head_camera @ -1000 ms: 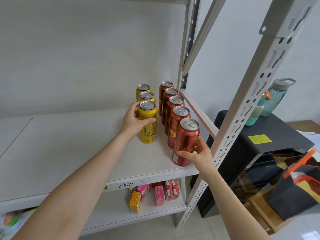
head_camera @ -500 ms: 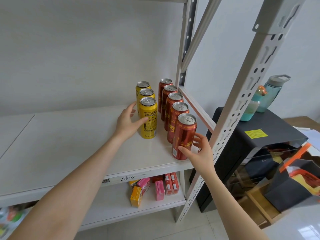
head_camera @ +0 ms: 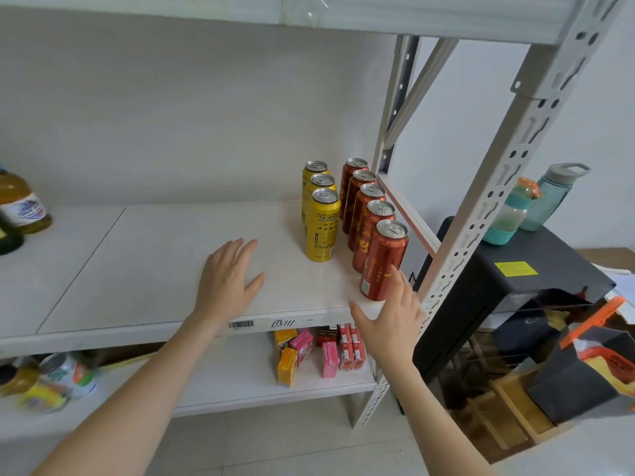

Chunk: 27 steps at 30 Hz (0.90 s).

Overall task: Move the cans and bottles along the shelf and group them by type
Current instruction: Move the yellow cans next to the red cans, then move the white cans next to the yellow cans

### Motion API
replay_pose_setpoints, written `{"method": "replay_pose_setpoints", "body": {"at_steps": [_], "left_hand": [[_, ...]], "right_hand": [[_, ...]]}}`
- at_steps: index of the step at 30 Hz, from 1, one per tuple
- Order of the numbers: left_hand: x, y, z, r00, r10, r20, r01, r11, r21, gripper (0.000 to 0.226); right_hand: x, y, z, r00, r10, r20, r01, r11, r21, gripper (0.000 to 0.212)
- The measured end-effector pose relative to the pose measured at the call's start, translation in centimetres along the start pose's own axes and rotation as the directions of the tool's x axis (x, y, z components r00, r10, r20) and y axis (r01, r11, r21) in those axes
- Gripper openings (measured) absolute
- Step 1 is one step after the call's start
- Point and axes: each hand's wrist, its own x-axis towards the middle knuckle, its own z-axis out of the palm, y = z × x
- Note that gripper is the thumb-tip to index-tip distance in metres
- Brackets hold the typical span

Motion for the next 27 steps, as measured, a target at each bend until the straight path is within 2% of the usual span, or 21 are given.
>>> {"method": "replay_pose_setpoints", "body": {"at_steps": [5, 12, 20, 27], "left_hand": [[-5.1, -3.4, -2.5, 1.000, 0.000, 0.017, -0.004, 0.975, 0.224, 0.063], [-11.2, -9.4, -5.4, 0.998, -0.038, 0.056, 0.016, 0.935, 0.355, 0.067], [-17.2, -19.7, -11.9, 0.990, -0.089, 0.107, 0.040, 0.918, 0.394, 0.066], [-21.1, -30.4, -18.3, 0.985, -0.148, 0.085, 0.091, 0.877, 0.473, 0.068]], "right_hand": [[-2.8, -4.0, 0.6, 0.982, -0.165, 0.090, 0.182, 0.957, -0.226, 0.093], [-6.1, -9.5, 3.5, 0.933, -0.262, 0.246, 0.338, 0.875, -0.348, 0.094], [-12.4, -19.4, 9.2, 0.910, -0.296, 0.291, 0.389, 0.853, -0.349, 0.092], [-17.2, -31.1, 15.2, 0.877, -0.339, 0.341, 0.447, 0.835, -0.320, 0.092]]}}
